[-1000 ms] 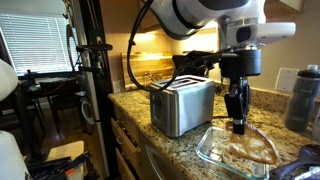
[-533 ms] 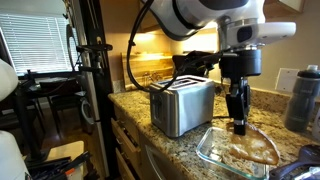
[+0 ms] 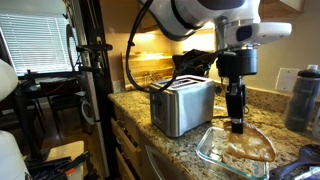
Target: Put the slice of bread in the toaster
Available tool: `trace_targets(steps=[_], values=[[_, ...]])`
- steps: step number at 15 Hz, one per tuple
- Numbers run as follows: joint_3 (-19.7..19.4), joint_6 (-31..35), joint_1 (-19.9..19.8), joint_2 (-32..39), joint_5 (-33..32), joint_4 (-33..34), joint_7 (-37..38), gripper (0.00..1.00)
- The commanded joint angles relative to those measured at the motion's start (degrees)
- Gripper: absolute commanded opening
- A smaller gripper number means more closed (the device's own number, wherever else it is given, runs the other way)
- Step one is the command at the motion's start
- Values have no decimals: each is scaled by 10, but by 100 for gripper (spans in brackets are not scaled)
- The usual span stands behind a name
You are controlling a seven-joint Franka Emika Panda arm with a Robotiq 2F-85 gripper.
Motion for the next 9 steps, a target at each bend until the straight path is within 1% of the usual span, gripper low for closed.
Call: trace_targets(steps=[1,6,9], values=[[9,-34,0,-32,-17,-14,-24,7],[22,-60,3,-41,-34,-14,-55,7],[28,-66,2,-45,-32,-13,-96,7]])
